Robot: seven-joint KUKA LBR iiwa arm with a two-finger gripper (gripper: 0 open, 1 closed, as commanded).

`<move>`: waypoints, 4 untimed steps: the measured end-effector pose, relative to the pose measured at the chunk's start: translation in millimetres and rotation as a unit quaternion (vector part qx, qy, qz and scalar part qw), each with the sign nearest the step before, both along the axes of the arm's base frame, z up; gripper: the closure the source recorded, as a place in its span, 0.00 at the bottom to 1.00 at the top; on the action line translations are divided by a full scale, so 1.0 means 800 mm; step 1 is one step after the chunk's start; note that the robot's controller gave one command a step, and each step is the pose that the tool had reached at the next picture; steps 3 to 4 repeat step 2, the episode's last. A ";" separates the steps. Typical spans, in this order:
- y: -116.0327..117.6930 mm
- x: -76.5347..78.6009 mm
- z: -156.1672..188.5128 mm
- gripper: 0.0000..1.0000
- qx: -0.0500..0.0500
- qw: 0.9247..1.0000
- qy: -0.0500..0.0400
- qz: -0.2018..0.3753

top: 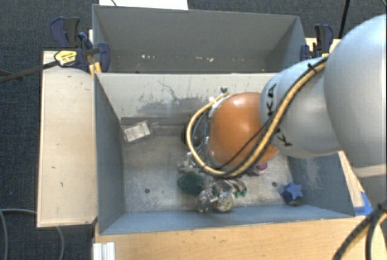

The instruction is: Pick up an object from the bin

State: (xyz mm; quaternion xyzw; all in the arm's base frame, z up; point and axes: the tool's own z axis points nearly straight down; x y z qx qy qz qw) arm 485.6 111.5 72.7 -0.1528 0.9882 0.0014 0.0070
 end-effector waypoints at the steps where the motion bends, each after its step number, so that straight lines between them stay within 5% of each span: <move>1: 0.003 0.002 0.002 1.00 0.001 1.000 -0.002 -0.003; 2: -0.072 0.034 0.182 1.00 -0.004 0.990 0.002 0.142; 4: -0.072 0.034 0.182 1.00 -0.004 0.990 0.002 0.142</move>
Offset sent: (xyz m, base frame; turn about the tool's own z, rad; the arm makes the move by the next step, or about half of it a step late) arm 0.0000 0.0000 0.0000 0.0000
